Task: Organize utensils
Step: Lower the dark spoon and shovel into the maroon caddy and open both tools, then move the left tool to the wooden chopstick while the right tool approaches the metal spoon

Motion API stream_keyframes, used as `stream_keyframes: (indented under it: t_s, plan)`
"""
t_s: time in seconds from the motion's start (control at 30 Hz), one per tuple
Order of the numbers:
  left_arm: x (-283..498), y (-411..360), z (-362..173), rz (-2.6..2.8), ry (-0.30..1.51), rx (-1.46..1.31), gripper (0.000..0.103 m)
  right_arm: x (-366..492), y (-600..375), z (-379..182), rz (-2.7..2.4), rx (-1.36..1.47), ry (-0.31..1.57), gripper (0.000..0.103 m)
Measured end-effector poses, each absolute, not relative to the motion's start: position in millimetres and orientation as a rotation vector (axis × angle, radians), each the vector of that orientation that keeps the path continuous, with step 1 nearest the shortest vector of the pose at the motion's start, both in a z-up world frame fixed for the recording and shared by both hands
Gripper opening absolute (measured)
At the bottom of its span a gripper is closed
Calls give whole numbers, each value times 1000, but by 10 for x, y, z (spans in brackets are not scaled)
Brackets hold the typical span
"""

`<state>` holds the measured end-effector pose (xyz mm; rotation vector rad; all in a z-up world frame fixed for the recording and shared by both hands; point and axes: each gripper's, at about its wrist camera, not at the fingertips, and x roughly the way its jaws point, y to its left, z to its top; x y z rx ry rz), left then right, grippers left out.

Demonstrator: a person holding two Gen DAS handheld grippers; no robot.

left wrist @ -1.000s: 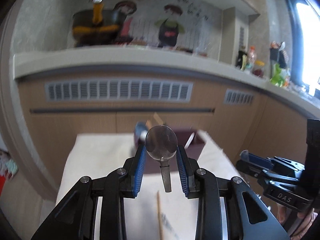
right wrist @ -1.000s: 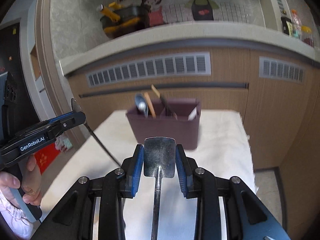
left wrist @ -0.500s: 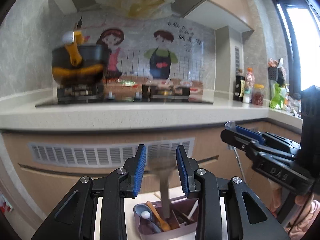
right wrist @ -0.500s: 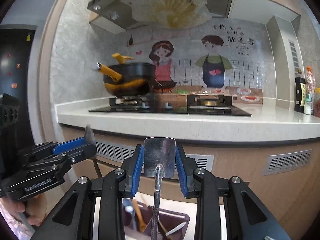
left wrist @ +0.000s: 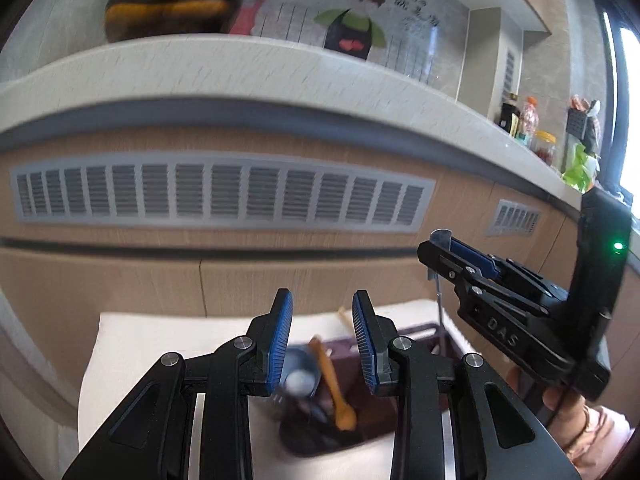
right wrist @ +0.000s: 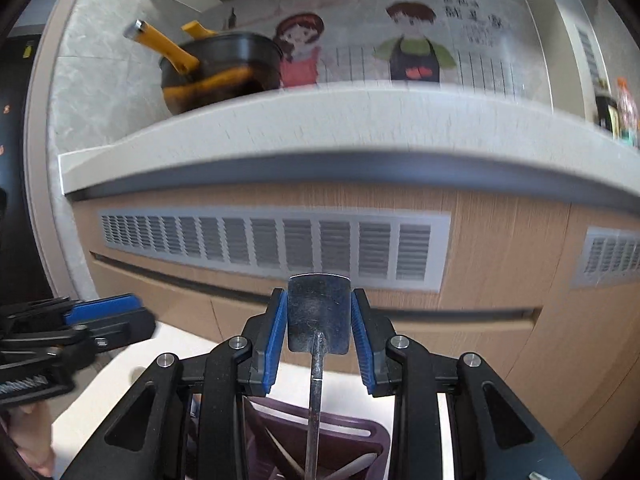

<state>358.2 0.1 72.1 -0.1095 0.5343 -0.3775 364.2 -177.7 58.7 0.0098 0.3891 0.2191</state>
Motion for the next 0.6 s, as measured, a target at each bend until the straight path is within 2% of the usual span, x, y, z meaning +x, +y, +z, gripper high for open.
stream_keyframes:
  t_s: [0.07, 0.13, 0.17, 0.2, 0.27, 0.33, 0.4, 0.5, 0.6]
  plan:
    - [3533, 28, 656, -372, 551, -110, 32, 3661, -1793, 477, 223, 20, 432, 32]
    - [3458, 53, 598, -369, 572, -109, 33, 3649, -1819, 401, 220, 16, 479, 41]
    - [3420, 68, 581, -364, 579, -107, 33, 3619, -1841, 375, 214, 14, 492, 51]
    - [3369, 89, 563, -360, 586, -104, 34, 3566, -1872, 352, 202, 15, 495, 57]
    - [3244, 130, 531, -348, 604, -96, 35, 3410, -1914, 370, 173, -1, 496, 59]
    - [3121, 155, 481, -331, 634, -80, 42, 3244, -1939, 399, 145, -28, 497, 68]
    - [2996, 175, 403, -308, 672, -69, 44, 3033, -1966, 428, 123, -48, 508, 87]
    - [2790, 211, 215, -285, 755, -59, 44, 2684, -1958, 446, 106, -80, 533, 101]
    - [2526, 275, -15, -271, 842, -47, 45, 2359, -1857, 381, 113, -143, 577, 103]
